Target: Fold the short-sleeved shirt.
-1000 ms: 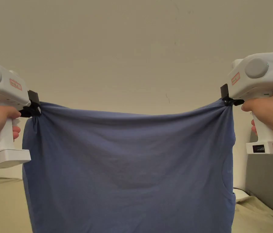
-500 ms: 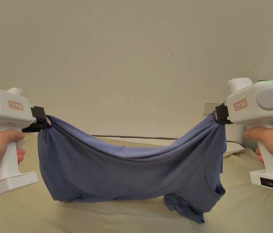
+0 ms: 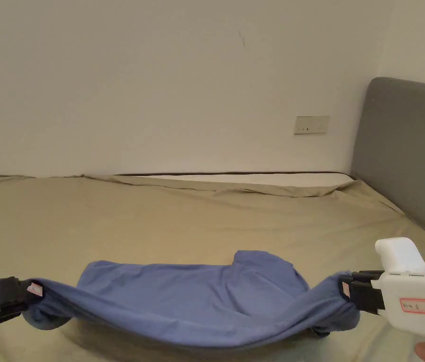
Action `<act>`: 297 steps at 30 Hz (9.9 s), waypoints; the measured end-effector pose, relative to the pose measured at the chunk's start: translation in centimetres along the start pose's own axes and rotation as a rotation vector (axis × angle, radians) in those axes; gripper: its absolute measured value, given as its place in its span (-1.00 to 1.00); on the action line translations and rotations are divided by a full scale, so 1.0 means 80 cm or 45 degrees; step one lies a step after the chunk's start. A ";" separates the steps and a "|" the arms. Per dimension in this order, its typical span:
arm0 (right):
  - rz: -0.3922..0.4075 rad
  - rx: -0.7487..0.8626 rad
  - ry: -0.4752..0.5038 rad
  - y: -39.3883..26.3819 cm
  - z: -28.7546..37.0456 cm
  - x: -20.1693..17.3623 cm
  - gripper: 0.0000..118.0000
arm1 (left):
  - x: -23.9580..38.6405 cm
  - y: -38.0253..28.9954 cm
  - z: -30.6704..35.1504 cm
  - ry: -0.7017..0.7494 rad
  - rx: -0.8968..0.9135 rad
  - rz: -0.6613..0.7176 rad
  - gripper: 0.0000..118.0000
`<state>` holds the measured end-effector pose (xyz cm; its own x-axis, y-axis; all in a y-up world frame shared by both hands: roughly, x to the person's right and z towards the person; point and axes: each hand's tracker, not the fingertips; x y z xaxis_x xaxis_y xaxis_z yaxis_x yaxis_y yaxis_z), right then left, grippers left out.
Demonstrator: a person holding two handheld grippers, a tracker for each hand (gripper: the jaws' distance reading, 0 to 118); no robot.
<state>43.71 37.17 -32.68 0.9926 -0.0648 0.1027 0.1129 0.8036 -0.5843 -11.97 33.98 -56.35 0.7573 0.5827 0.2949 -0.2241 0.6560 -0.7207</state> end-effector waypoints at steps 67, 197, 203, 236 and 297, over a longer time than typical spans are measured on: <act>-0.264 0.044 0.178 -0.178 0.156 -0.139 -0.91 | -0.044 -0.245 0.083 0.622 -0.383 -0.442 0.64; -0.315 -0.497 -0.063 -0.184 -0.130 0.086 0.99 | -0.004 -0.115 -0.071 0.332 -0.288 -0.218 -0.76; -0.250 -0.631 -0.065 -0.202 -0.190 0.073 0.54 | -0.021 -0.118 -0.079 0.373 -0.320 -0.190 -0.76; -0.249 -0.832 -0.076 -0.292 -0.048 0.047 -0.63 | -0.095 -0.249 0.034 0.563 -0.761 -0.259 -0.17; -0.187 -0.420 0.095 -0.072 -0.104 0.075 1.00 | -0.018 -0.068 -0.110 0.190 -0.378 -0.323 -0.96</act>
<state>49.35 27.20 -35.37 0.9638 -0.2182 0.1532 0.2510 0.5493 -0.7970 -6.44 25.29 -58.38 0.8513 0.3303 0.4077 0.1507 0.5904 -0.7929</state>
